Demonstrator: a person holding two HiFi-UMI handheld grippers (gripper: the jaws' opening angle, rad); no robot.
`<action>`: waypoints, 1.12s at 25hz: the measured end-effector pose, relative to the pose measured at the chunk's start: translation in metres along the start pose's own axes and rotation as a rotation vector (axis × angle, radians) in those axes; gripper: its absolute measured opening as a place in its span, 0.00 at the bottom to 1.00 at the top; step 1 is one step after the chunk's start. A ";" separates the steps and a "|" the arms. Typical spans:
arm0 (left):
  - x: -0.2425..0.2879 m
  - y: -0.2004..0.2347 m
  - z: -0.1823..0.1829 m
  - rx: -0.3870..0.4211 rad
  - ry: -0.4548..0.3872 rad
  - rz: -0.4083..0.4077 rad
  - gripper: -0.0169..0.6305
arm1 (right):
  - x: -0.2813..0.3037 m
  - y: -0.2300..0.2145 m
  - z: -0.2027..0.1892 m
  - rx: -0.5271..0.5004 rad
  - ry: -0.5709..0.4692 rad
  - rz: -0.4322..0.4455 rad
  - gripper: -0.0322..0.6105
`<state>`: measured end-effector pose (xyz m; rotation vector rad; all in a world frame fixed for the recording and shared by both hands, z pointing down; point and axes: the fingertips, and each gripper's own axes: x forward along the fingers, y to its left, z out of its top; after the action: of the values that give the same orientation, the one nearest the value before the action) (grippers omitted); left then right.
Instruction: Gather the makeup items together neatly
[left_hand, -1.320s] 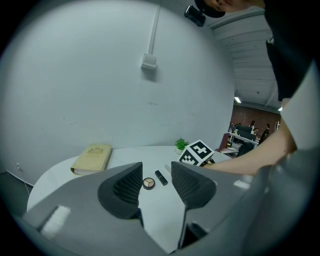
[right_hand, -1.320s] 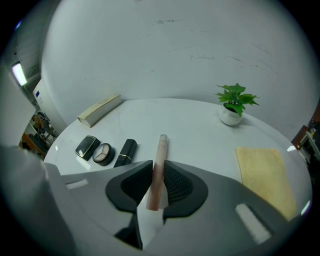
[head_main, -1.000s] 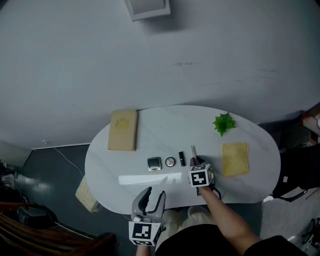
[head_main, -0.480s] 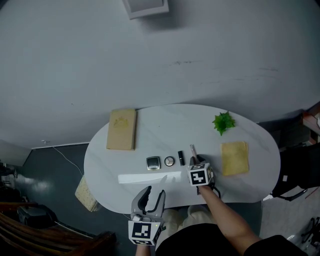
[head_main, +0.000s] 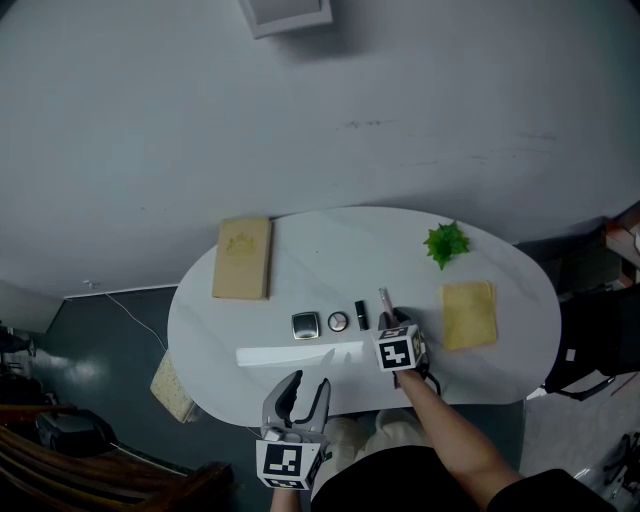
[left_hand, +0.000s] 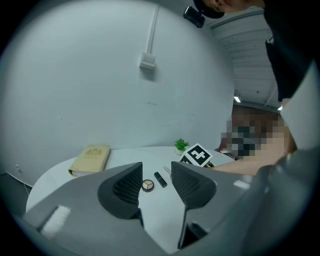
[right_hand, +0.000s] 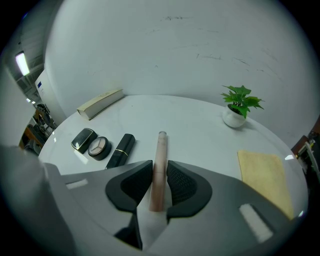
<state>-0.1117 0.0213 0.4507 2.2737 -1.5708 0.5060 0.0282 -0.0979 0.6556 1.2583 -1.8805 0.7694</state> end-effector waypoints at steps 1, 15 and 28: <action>0.000 0.000 0.000 0.003 0.001 0.000 0.30 | 0.000 0.000 0.000 0.000 -0.001 0.001 0.18; -0.003 -0.007 0.000 0.002 -0.001 0.021 0.30 | -0.001 -0.002 0.004 -0.019 -0.024 0.005 0.28; -0.003 -0.015 -0.004 0.005 0.008 0.031 0.30 | 0.001 -0.003 0.002 -0.027 -0.022 0.021 0.28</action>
<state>-0.0996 0.0309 0.4516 2.2520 -1.6051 0.5268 0.0299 -0.1014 0.6557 1.2365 -1.9187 0.7422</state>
